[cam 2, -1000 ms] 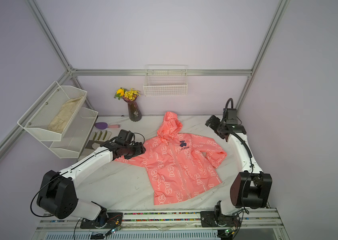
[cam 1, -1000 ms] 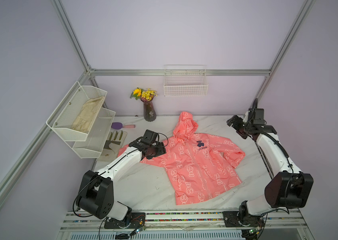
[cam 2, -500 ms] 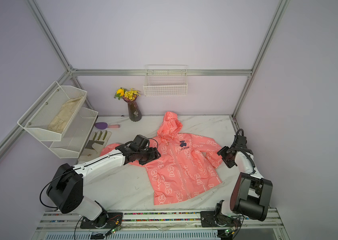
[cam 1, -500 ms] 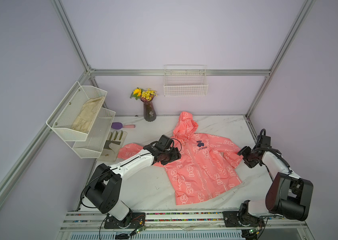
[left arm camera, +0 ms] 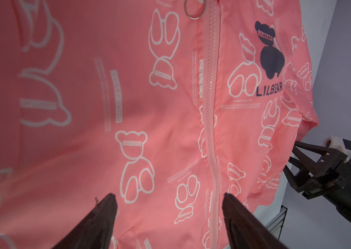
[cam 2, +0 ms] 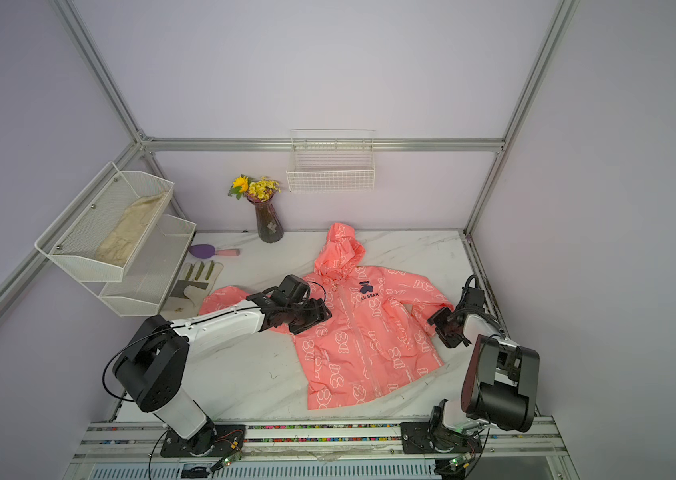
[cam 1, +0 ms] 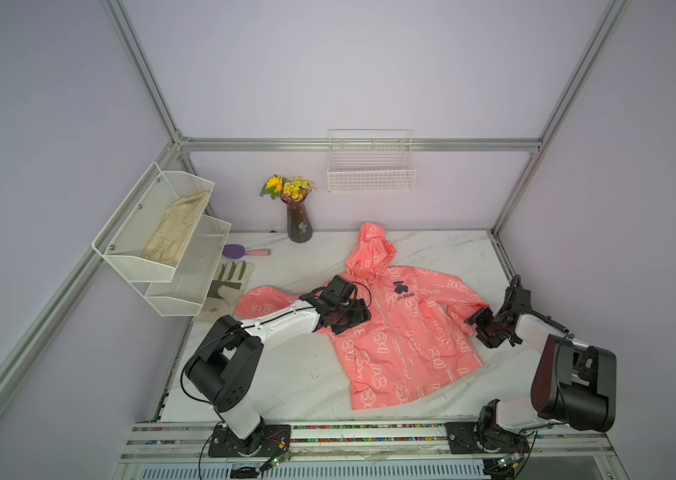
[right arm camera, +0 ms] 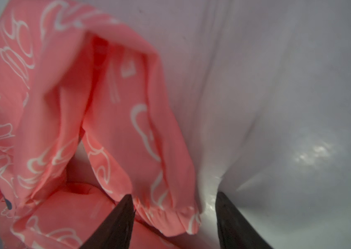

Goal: Unzip the jacket
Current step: Flatten out the jacket at the center of the board.

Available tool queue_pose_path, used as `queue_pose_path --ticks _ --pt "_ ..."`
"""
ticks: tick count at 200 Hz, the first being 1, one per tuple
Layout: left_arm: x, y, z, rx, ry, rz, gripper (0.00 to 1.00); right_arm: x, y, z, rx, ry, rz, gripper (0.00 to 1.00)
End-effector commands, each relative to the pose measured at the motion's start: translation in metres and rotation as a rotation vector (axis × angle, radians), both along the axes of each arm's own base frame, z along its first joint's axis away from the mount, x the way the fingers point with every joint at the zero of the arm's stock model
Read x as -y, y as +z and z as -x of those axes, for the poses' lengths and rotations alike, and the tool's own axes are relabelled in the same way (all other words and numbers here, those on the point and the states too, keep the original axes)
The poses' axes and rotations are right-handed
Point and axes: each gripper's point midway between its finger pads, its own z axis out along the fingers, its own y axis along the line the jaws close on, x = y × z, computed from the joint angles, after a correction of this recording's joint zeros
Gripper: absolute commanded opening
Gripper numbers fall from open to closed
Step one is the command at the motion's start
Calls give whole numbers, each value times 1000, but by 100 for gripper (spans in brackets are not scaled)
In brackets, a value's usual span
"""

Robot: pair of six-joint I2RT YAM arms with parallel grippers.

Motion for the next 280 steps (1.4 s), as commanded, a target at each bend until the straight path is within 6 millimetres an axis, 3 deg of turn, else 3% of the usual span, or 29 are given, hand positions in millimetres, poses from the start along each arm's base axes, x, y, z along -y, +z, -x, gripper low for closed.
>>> queue_pose_path --ticks 1,14,30,39,48,58,79,101,122,149,177,201,210,229,233,242,257,280 --pt "2 -11 3 -15 2 16 78 6 -11 -16 -3 51 37 63" --pt "0 -14 2 -11 2 11 78 9 -13 -24 -14 74 53 60" --pt "-4 -19 3 -22 0 0 78 10 -14 -35 -25 120 76 47" --pt "-6 -21 2 -26 -2 -3 77 9 -14 -40 -36 152 95 34" --pt "-10 -25 2 -36 -1 -13 76 10 -7 -50 -46 196 154 12" --pt "-15 -27 0 -44 0 -16 76 8 2 -55 -77 265 251 0" --pt "-31 -32 -6 -59 10 -35 74 5 43 -76 -92 406 606 0" --pt "-51 -33 -15 -68 19 -61 72 -27 85 -93 -52 672 955 0" --pt "-76 -29 -29 -64 47 -87 70 -46 119 -98 -37 859 1326 0" --pt "-110 -26 -45 -61 97 -95 70 -42 150 -91 -23 963 1604 0" --pt "-138 -26 -57 -68 133 -103 69 -44 145 -75 -55 1185 1738 0" --pt "-153 -23 -66 -62 152 -106 69 -57 99 -46 -95 1440 1526 0" --pt "-158 -20 -68 -57 158 -110 69 -57 84 -26 -147 1497 1415 26" --pt "-168 -13 -70 -34 168 -130 69 -59 80 -4 -185 1441 1256 50" --pt "-170 -10 -71 -27 169 -136 69 -61 89 -3 -154 1400 1236 66" --pt "-174 -6 -71 -14 170 -149 70 -62 100 -2 -119 1330 1223 80" --pt "-177 1 -71 2 162 -166 70 -60 129 -11 -28 1151 1205 87" --pt "-176 11 -72 16 155 -162 70 -57 174 -31 164 801 954 91"
